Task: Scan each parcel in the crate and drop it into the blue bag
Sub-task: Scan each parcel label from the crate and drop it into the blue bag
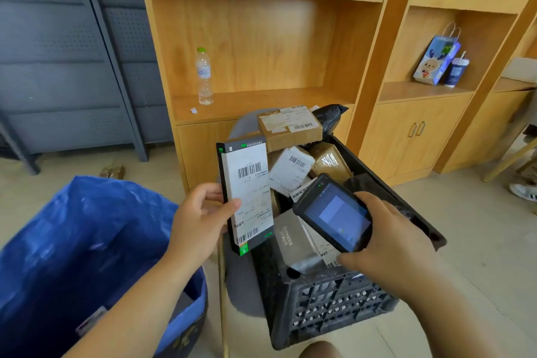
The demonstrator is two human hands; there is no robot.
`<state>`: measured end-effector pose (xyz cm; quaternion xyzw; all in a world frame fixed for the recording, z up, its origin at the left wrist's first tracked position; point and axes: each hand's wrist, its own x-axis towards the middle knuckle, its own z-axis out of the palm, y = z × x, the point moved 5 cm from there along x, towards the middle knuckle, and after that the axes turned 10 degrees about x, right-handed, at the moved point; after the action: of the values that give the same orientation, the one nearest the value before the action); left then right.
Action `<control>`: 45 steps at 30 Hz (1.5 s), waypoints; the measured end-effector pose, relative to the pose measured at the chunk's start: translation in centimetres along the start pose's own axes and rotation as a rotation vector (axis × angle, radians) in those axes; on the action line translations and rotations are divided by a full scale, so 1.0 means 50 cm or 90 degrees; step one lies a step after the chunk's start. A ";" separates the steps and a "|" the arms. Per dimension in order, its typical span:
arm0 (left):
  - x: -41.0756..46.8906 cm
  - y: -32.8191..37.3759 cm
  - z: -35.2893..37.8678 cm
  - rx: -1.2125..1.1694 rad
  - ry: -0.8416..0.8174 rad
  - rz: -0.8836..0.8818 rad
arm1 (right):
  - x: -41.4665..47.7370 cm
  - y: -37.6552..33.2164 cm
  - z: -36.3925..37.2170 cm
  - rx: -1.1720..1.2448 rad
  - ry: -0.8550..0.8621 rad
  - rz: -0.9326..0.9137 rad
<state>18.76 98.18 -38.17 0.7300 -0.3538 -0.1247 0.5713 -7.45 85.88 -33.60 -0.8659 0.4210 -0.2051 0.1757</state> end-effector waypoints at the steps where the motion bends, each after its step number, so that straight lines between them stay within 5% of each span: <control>1: -0.012 -0.011 -0.028 0.003 0.011 0.000 | 0.004 -0.015 0.013 0.005 -0.007 -0.014; 11: -0.072 -0.233 -0.303 0.177 0.215 -0.202 | 0.023 -0.166 0.132 0.038 -0.095 -0.105; 16: -0.089 -0.354 -0.319 0.484 -0.007 -0.353 | 0.015 -0.199 0.165 0.021 -0.124 -0.128; 20: -0.107 -0.369 -0.278 0.479 -0.136 -0.378 | 0.012 -0.182 0.162 0.013 -0.118 -0.121; 24: -0.090 -0.314 -0.218 0.475 -0.187 -0.326 | 0.013 -0.137 0.137 0.000 -0.097 -0.088; 38: 0.007 0.021 0.146 0.403 -0.250 0.148 | -0.008 0.104 -0.018 -0.023 0.002 0.109; 45: 0.066 0.016 0.377 0.531 -0.396 0.166 | -0.009 0.201 -0.054 -0.014 0.025 0.163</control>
<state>9.77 81.86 -42.64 0.7735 -0.6138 -0.1116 0.1119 -15.66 80.00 -36.19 -0.8027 0.5338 -0.1931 0.1828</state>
